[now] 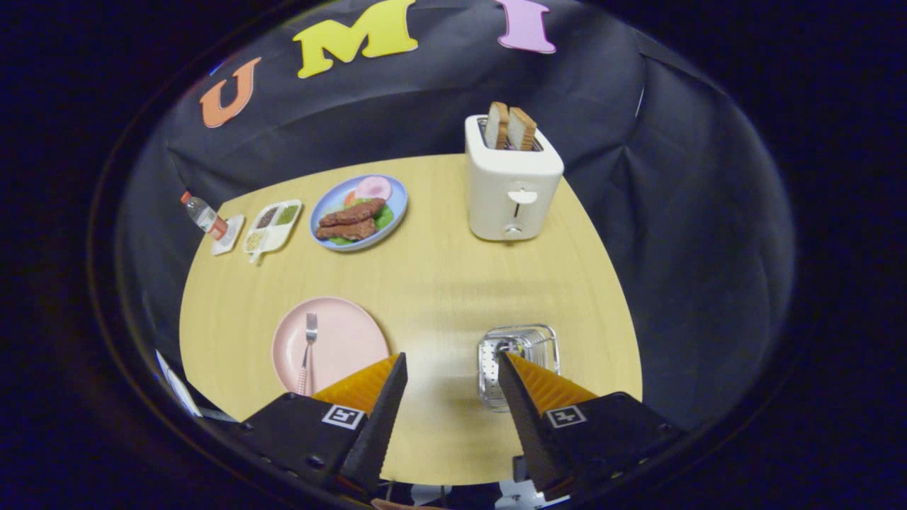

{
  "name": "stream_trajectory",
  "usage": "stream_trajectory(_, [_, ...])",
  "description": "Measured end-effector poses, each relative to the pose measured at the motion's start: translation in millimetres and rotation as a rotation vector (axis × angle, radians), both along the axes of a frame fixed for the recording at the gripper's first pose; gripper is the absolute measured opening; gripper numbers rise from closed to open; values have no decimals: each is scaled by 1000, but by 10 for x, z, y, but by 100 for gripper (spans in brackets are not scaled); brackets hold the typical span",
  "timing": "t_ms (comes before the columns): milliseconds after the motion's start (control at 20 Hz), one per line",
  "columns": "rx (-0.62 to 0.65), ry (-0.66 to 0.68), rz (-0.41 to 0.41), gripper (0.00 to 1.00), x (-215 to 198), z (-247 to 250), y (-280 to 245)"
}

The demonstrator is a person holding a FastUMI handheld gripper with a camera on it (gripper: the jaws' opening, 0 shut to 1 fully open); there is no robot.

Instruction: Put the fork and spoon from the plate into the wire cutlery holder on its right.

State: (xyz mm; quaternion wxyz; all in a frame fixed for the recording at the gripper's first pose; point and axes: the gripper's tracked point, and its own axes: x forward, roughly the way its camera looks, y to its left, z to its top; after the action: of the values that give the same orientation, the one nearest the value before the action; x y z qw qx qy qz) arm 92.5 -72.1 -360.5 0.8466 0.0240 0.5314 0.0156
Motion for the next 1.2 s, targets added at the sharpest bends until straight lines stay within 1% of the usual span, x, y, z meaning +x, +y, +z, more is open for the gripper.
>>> stream_trajectory(50, [4,-27,3,79,-10,20,97])
stream_trajectory(150, [28,-68,27,82,-42,36,367])
stream_trajectory(200, [34,-80,38,88,-69,31,489])
stream_trajectory(300, [34,-83,52,90,-158,-33,707])
stream_trajectory(550, [40,-26,84,90,-434,-369,1305])
stream_trajectory(700, [58,7,103,90,-528,-535,1622])
stream_trajectory(950, [43,59,93,90,-618,-882,1973])
stream_trajectory(1050, [23,78,67,88,-626,-1022,2009])
stream_trajectory(1100, [20,93,51,82,-631,-1093,2018])
stream_trajectory(1200, [13,106,20,77,-582,-1189,2014])
